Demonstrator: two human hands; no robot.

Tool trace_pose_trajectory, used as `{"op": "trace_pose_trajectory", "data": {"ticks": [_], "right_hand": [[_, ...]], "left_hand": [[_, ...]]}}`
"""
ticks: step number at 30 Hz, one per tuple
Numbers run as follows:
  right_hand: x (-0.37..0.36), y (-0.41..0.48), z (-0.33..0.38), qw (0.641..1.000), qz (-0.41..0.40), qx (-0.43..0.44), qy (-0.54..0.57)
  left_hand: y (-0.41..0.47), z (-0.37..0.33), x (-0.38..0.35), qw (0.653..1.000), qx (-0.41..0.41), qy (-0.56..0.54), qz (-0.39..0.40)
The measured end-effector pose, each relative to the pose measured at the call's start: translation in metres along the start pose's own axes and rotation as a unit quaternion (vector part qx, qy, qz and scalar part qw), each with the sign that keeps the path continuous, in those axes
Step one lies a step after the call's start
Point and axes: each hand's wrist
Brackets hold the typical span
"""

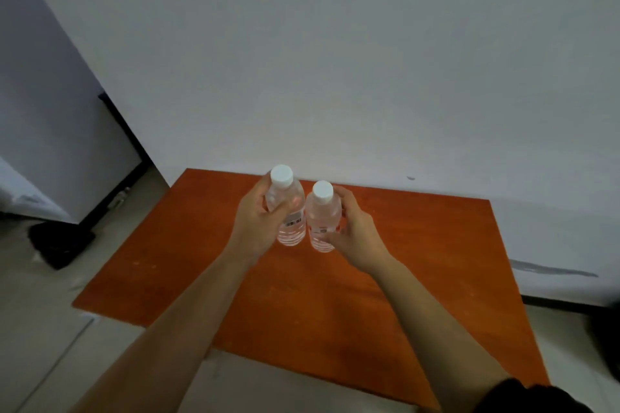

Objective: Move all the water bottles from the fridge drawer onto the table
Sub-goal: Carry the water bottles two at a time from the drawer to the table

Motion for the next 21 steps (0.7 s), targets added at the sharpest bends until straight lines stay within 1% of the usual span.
{"op": "trace_pose_trajectory", "data": {"ticks": [3, 5, 8, 11, 14, 16, 21], "right_hand": [[-0.015, 0.047, -0.018, 1.000, 0.025, -0.014, -0.009], [-0.026, 0.074, -0.032, 0.999, 0.020, -0.022, -0.025], [-0.043, 0.113, -0.059, 0.997, 0.001, -0.061, -0.054], [-0.061, 0.159, -0.082, 0.990, -0.025, -0.117, -0.076], [-0.076, 0.207, -0.096, 0.984, -0.047, -0.136, -0.104], [-0.087, 0.241, -0.105, 0.978, -0.066, -0.165, -0.113], [-0.104, 0.312, -0.133, 0.968, -0.105, -0.206, -0.095]], "left_hand": [[0.046, 0.029, 0.017, 0.999, 0.019, 0.015, 0.023], [0.075, 0.055, 0.026, 0.999, 0.033, 0.018, 0.032], [0.120, 0.099, 0.035, 0.997, 0.061, 0.001, 0.050], [0.175, 0.141, 0.047, 0.992, 0.089, -0.015, 0.089], [0.232, 0.173, 0.058, 0.987, 0.111, -0.032, 0.111], [0.266, 0.193, 0.064, 0.983, 0.124, -0.036, 0.127], [0.336, 0.236, 0.074, 0.983, 0.108, -0.012, 0.148]]}}
Point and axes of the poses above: each hand's wrist, its own y-axis towards the middle knuckle, its own x-axis out of the back of the hand, z = x × y, and after that the axes turned 6 degrees about z, right-handed
